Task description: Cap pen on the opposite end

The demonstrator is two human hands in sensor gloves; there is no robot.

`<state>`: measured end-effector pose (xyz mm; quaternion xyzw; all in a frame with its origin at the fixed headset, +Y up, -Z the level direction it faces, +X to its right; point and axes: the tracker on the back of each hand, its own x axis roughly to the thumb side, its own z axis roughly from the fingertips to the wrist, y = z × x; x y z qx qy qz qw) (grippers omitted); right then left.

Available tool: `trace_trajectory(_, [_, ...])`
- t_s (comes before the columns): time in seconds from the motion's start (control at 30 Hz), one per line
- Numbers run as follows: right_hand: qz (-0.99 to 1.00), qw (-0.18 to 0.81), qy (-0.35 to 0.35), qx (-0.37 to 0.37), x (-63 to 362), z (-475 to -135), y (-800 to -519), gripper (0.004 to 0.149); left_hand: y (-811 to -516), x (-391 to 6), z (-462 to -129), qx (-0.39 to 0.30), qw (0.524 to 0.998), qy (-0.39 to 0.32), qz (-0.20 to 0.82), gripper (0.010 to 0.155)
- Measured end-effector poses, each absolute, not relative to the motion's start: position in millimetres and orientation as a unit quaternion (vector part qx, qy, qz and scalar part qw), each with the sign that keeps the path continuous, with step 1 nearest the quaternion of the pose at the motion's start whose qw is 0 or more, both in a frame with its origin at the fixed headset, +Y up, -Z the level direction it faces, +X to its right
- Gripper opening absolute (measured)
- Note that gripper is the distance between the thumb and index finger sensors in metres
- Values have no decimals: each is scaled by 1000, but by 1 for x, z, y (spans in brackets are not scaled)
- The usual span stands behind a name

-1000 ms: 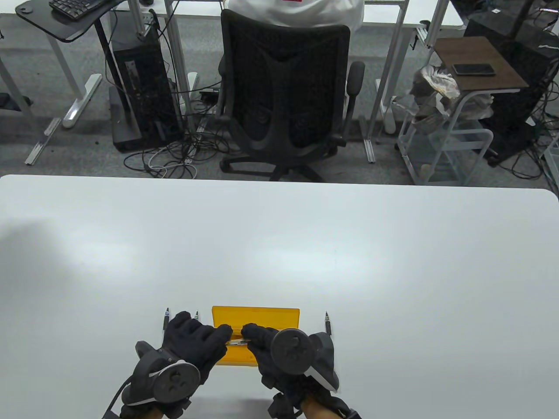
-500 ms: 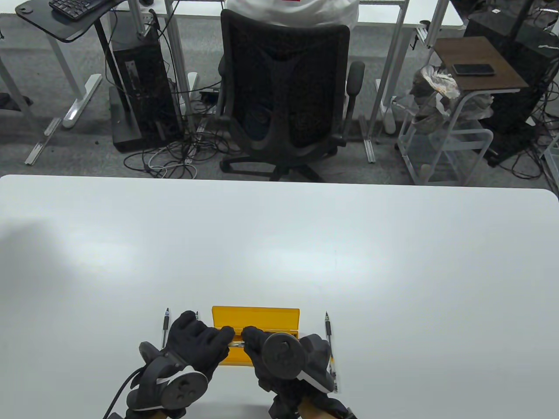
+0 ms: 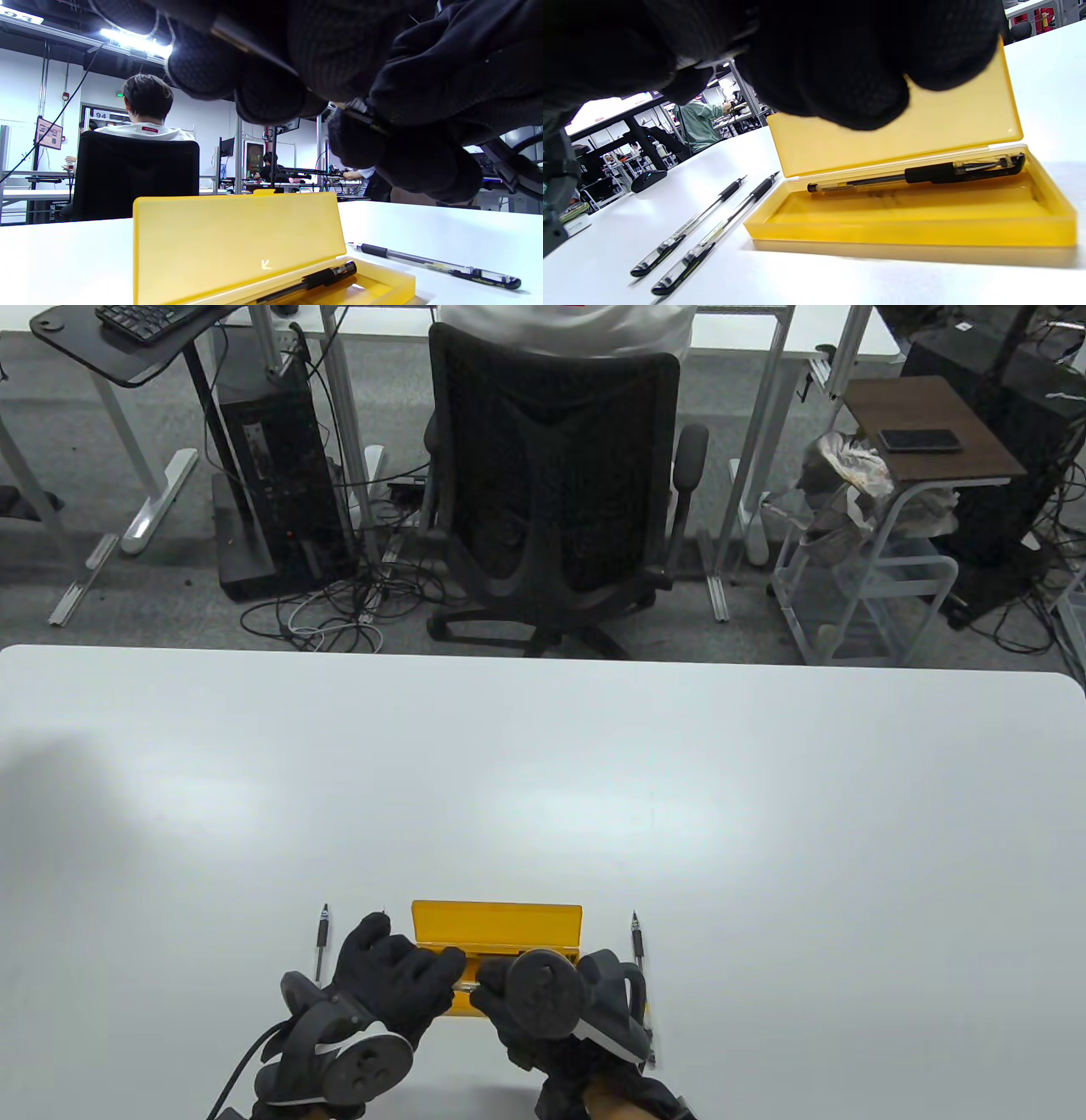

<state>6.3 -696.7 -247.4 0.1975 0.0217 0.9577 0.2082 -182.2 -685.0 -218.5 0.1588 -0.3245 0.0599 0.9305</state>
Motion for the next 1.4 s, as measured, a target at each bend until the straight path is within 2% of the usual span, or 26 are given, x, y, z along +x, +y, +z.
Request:
trace_trajectory(0.17, [960, 179, 49, 208, 3, -247, -696, 43, -687, -182, -218, 150, 929, -330, 76, 49])
trace_trajectory(0.3, [956, 195, 57, 211, 5, -248, -691, 43, -687, -180, -217, 152, 927, -334, 80, 51])
trace_trajectory(0.53, [931, 237, 184, 210, 9, -256, -699, 47, -693, -178, -219, 126, 929, -335, 96, 60])
trace_trajectory(0.6, [943, 202, 194, 182, 12, -259, -703, 47, -690, -182, -220, 143, 933, -320, 85, 66])
trace_trajectory(0.63, [957, 169, 176, 159, 17, -262, -703, 47, -688, -185, -221, 150, 934, -310, 94, 69])
trace_trajectory(0.7, [977, 135, 120, 111, 31, -266, -697, 47, -688, -192, -223, 147, 936, -294, 127, 70])
trace_trajectory(0.8, [990, 141, 27, 13, 60, -268, -679, 47, -690, -200, -227, 136, 942, -273, 142, 67])
trace_trajectory(0.87, [993, 113, 2, -44, 75, -271, -677, 48, -692, -202, -229, 133, 945, -265, 136, 66])
trace_trajectory(1.03, [980, 2, 94, -177, 102, -284, -707, 48, -697, -202, -233, 117, 949, -258, 134, 64])
trace_trajectory(1.23, [954, -85, 171, -229, 112, -291, -735, 48, -696, -205, -234, 116, 951, -251, 136, 63])
trace_trajectory(1.4, [934, -131, 219, -250, 119, -293, -749, 48, -698, -208, -235, 111, 954, -244, 138, 63])
